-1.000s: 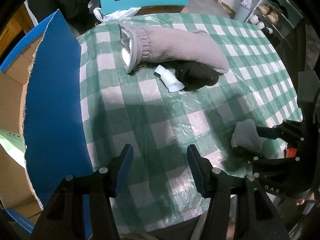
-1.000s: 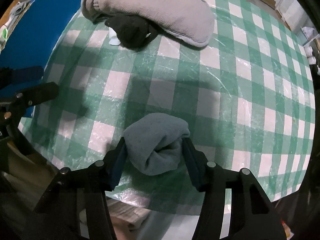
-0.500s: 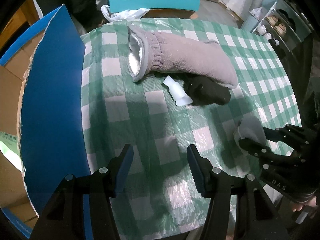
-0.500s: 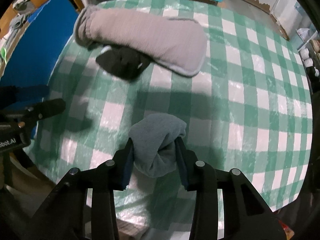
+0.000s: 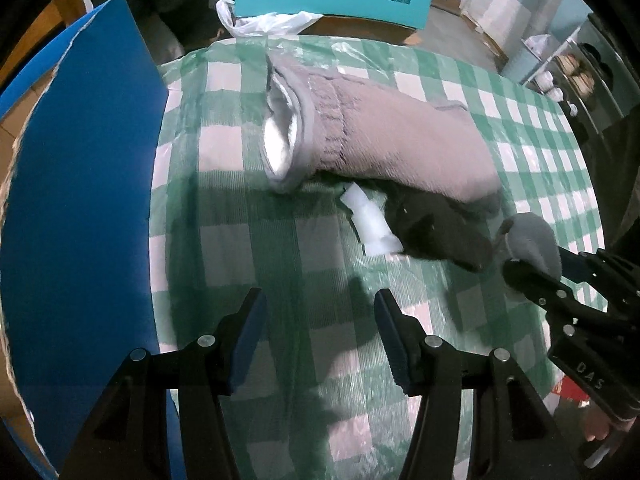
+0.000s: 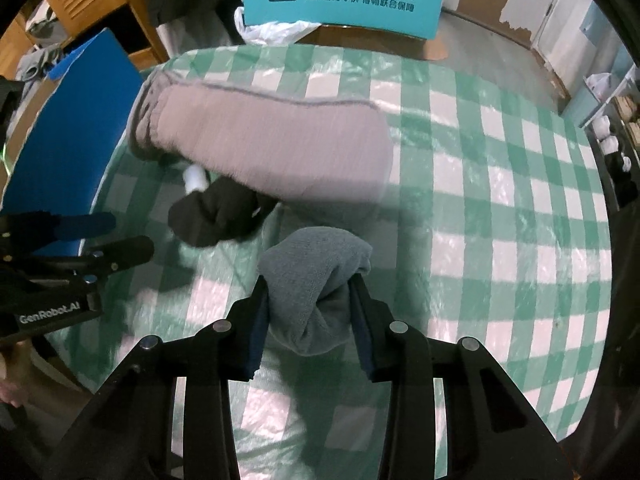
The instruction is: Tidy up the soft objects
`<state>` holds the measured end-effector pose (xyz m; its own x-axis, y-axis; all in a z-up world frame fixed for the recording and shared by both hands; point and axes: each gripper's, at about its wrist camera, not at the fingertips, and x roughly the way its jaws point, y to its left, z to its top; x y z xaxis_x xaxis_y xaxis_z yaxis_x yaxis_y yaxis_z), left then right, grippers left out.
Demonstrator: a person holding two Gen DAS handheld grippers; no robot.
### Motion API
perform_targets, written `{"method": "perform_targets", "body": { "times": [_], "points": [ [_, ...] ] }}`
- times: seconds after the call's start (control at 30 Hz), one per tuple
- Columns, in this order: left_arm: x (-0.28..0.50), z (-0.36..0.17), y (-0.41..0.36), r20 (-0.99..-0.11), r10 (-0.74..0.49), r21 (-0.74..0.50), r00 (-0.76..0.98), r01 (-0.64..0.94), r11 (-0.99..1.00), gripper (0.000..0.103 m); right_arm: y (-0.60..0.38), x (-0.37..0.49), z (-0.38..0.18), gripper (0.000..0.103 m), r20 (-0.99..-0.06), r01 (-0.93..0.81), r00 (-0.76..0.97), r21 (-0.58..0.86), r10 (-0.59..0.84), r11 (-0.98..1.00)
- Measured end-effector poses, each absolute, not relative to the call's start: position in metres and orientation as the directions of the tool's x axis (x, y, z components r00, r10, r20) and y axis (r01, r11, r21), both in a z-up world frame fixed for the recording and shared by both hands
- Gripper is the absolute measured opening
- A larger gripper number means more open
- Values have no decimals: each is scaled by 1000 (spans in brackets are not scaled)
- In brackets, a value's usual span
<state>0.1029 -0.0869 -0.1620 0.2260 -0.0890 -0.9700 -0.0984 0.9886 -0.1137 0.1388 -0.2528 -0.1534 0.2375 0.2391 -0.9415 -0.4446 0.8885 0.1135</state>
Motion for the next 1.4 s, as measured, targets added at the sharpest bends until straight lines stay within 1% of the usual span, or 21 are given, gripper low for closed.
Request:
{"method": "perform_targets", "body": {
  "times": [0.5,0.63,0.97,1.1,1.33,1.37,1.4],
  "points": [
    [135,-171,-84,-974,-82,-117,211,-159,980,57,-252,139,-151,36,-931,-439,240,148,274,886],
    [142,-172,-84,-974,-81,-118,213,-165,979,59,-255,139,-149,36,-930,-438,237,155,280,885],
    [161,-175,-103,-977,-37,-68,210,-142,987,60,-263,141,-143,36,-922,-426,244,177,301,887],
    [167,-177,-115,-977,-9,-32,212,-108,994,60,-269,143,-143,37,-921,-415,243,186,306,891],
    [173,-180,-120,-975,-3,-24,220,-90,996,60,-277,142,-140,37,-917,-404,246,198,315,893],
    [173,-180,-120,-975,-5,-25,222,-87,996,59,-278,142,-139,37,-916,-403,246,199,315,893],
    [173,-180,-119,-974,-10,-29,226,-81,996,52,-279,142,-139,37,-916,-402,246,200,316,893]
  ]
}}
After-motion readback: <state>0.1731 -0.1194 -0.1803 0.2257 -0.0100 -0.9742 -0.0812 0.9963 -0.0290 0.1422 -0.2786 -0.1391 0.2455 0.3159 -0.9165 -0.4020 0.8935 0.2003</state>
